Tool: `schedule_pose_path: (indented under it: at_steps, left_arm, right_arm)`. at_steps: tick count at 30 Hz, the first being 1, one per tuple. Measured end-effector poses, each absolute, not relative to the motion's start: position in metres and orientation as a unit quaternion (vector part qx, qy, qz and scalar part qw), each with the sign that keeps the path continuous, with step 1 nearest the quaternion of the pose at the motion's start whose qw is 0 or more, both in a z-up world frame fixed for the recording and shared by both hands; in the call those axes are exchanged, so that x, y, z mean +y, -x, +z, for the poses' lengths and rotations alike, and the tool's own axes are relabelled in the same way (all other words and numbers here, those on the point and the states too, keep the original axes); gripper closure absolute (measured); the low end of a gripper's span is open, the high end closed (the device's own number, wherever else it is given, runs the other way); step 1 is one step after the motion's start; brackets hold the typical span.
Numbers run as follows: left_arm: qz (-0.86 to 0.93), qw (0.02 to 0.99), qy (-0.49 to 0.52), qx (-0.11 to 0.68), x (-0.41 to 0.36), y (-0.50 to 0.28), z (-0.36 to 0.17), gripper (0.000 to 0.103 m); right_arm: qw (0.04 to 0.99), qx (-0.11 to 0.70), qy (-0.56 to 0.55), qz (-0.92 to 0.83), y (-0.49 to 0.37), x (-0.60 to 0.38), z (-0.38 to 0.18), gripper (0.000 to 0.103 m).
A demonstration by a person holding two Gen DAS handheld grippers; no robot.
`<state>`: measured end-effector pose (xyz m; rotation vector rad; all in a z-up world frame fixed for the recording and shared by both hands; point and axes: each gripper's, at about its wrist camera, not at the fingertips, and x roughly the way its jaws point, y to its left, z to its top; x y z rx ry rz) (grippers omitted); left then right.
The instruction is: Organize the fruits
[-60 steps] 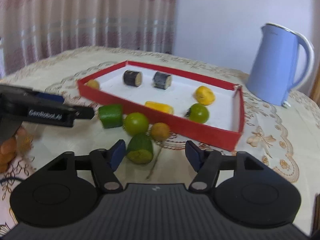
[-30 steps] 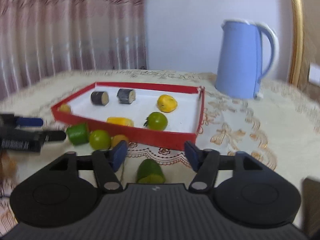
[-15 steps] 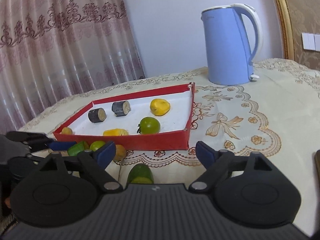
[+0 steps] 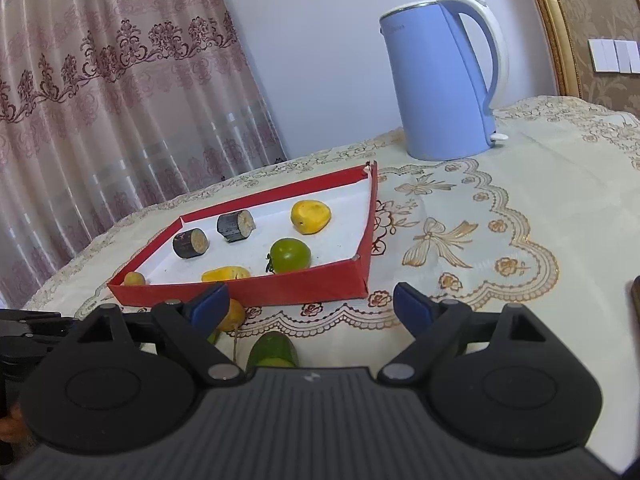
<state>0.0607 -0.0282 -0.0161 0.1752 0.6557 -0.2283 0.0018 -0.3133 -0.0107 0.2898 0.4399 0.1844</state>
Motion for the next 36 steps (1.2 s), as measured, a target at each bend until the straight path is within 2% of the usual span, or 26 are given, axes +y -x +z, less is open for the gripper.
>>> schedule_pose_path:
  at_steps: [2,3,4,6,8,10,13,16,18,26,36]
  left_arm:
    - [-0.098,0.939,-0.079,0.321,-0.027,-0.062,-0.018,0.047]
    - [-0.083,0.941,-0.078,0.318,-0.026,-0.063,-0.019,0.031]
    - [-0.072,0.943,-0.077,0.315,-0.026,-0.063,-0.02,0.026]
    - [-0.063,0.944,-0.074,0.315,-0.025,-0.065,-0.021,0.025]
    - [-0.061,0.944,-0.063,0.318,-0.021,-0.066,-0.022,0.023]
    - [-0.052,0.944,-0.057,0.32,-0.018,-0.067,-0.023,0.015]
    - [-0.042,0.944,-0.052,0.323,-0.016,-0.067,-0.025,0.009]
    - [-0.039,0.945,-0.058,0.32,-0.017,-0.065,-0.025,0.007]
    - [-0.039,0.944,-0.065,0.32,-0.018,-0.064,-0.025,0.002]
    - [-0.032,0.947,-0.099,0.303,-0.028,-0.058,-0.023,0.002]
    - [-0.033,0.947,-0.109,0.301,-0.031,-0.059,-0.024,0.002]
  right_arm:
    - [0.963,0.218,-0.131,0.084,-0.002,-0.31,-0.01,0.01]
    - [0.964,0.218,-0.127,0.08,-0.001,-0.308,-0.01,0.009]
    - [0.966,0.218,-0.121,0.071,-0.001,-0.306,-0.009,0.007]
    - [0.969,0.211,-0.11,0.057,0.002,-0.304,-0.008,0.0]
    - [0.973,0.201,-0.098,0.048,0.006,-0.301,-0.006,0.0]
    - [0.978,0.194,-0.079,0.025,0.01,-0.295,-0.004,0.0]
    - [0.98,0.192,-0.043,-0.025,0.012,-0.286,-0.002,0.0]
    - [0.982,0.187,-0.024,-0.032,0.014,-0.281,0.0,0.0]
    - [0.982,0.186,-0.028,-0.021,0.015,-0.282,0.0,0.0]
    - [0.987,0.156,-0.048,0.014,0.025,-0.287,0.003,0.0]
    - [0.977,0.21,-0.019,0.017,0.017,-0.278,0.003,0.0]
